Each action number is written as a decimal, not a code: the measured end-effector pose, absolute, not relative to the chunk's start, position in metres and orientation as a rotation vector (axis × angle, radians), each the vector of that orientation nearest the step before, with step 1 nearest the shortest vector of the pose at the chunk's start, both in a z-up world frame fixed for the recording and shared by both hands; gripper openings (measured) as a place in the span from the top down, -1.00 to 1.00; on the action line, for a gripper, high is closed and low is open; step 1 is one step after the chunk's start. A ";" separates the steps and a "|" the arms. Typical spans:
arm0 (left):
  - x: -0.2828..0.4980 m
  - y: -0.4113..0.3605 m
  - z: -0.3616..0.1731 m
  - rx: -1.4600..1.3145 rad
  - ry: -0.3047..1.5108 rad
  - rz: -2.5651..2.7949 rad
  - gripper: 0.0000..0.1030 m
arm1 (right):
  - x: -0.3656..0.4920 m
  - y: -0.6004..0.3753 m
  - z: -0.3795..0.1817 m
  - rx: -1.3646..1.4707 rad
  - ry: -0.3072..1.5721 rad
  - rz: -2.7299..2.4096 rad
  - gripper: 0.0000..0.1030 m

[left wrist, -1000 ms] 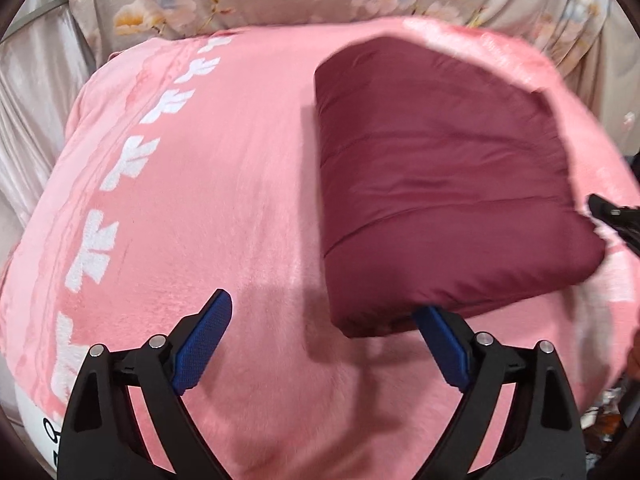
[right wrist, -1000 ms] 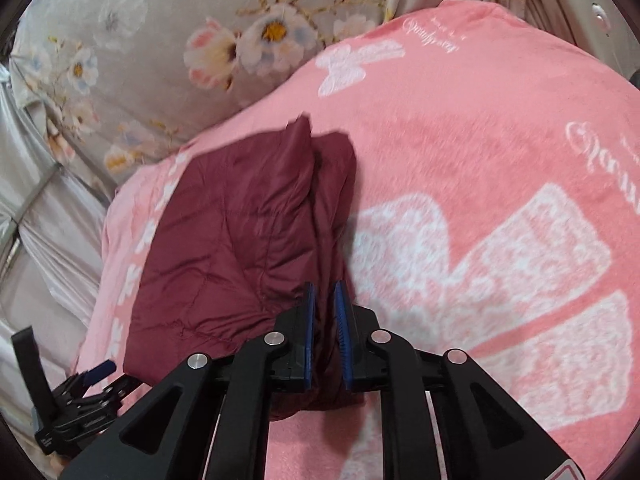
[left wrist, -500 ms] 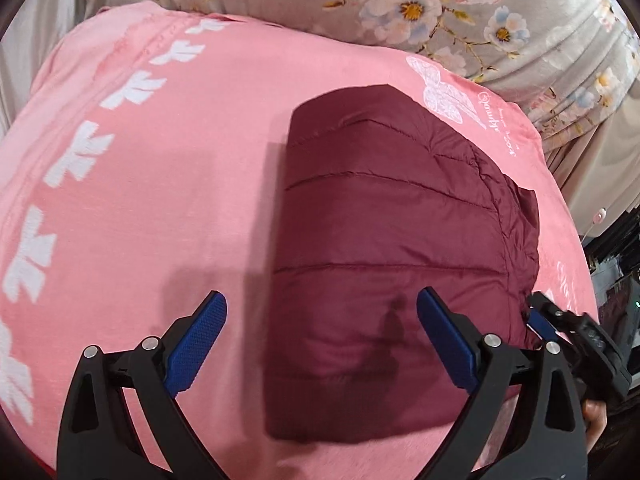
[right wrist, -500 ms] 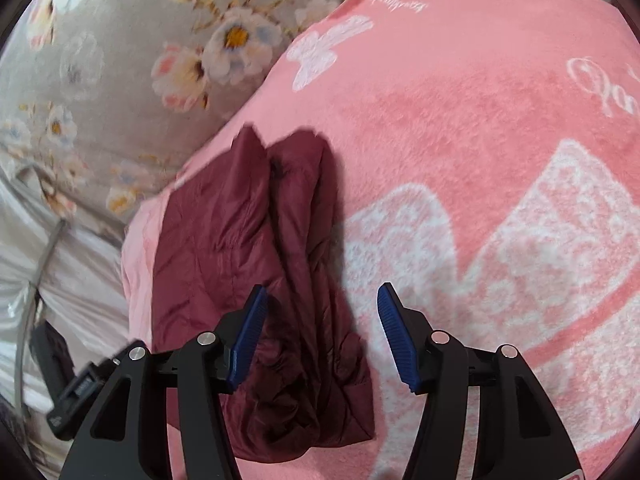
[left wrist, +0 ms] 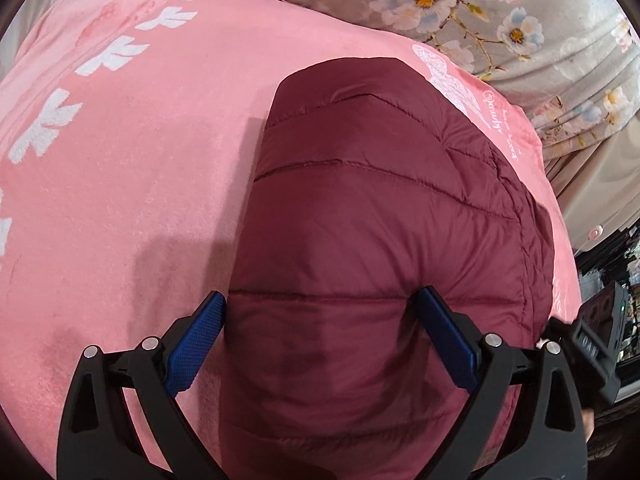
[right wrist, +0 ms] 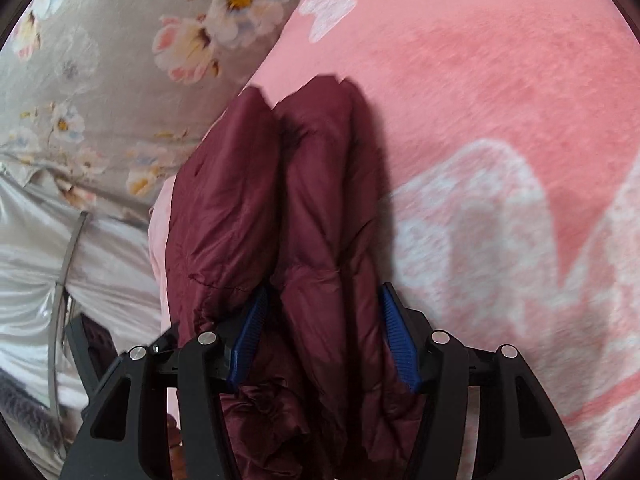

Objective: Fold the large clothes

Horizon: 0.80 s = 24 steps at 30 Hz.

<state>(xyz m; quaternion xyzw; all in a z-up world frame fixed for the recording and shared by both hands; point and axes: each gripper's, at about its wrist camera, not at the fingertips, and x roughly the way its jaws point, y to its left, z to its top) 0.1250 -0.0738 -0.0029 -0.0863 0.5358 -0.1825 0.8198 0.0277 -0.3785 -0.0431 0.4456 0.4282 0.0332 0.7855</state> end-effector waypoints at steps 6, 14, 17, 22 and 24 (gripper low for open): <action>0.129 -0.083 -0.015 -0.211 1.149 -0.392 -0.91 | 0.031 -0.372 -0.048 0.920 0.908 0.060 -0.02; 0.124 -0.107 -0.013 -0.113 1.093 -0.344 -0.91 | 0.030 -0.366 -0.052 0.845 0.859 0.038 0.51; 0.119 -0.112 -0.007 -0.086 1.067 -0.355 -0.66 | 0.027 -0.364 -0.046 0.819 0.847 0.018 0.67; 0.103 -0.118 0.021 -0.005 0.984 -0.400 0.02 | 0.022 -0.359 -0.027 0.759 0.832 -0.033 0.77; 0.099 -0.118 0.033 -0.005 0.964 -0.438 0.19 | 0.016 -0.357 -0.016 0.743 0.812 -0.050 0.79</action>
